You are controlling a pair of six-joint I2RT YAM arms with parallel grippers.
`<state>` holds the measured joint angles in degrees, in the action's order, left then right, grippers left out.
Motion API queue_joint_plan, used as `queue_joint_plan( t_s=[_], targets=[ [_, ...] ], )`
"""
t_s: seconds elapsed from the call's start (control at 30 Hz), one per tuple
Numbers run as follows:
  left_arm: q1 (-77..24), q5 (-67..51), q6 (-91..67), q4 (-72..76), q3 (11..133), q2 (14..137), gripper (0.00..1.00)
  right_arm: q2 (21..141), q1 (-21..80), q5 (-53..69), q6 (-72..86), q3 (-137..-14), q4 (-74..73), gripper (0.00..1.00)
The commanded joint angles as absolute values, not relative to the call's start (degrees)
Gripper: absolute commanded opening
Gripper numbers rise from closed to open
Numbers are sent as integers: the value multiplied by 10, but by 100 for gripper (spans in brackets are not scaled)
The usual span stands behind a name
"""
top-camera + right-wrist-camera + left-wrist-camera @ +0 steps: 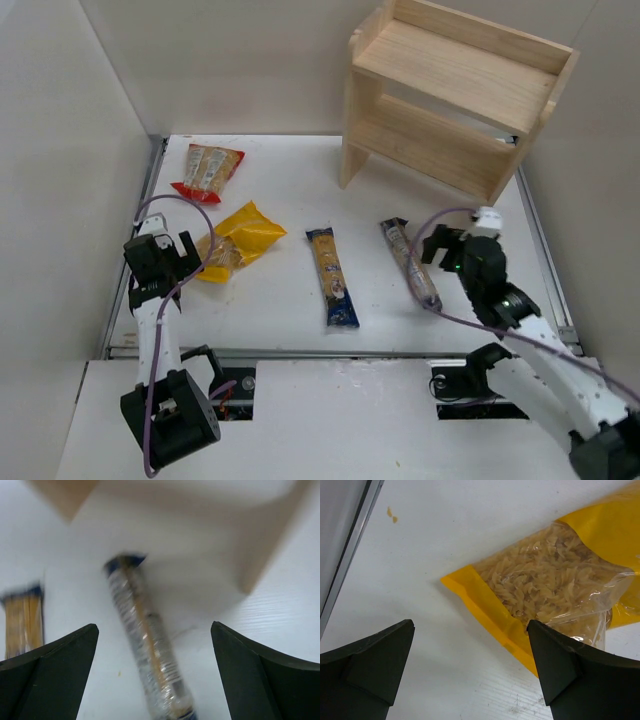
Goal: Place and organize the pasta boxes and bags onto the shelf
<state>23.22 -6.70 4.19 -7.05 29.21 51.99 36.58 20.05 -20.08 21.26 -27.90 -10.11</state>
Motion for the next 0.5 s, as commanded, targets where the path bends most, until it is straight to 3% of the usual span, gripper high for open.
queue_joint_plan(
  t_s=[0.0,0.07,0.2,0.47],
  targets=[
    [233,-79,53,-55,283,509,100,510,308,-195,97,-349,-149,100],
    [232,-79,53,-52,281,508,100,620,340,-146,77,-399,-196,100],
    [232,-78,54,-49,280,507,100,781,306,-139,76,-480,-250,100],
    [231,-78,54,-47,278,504,100,876,283,-130,56,-526,-258,100]
  ],
)
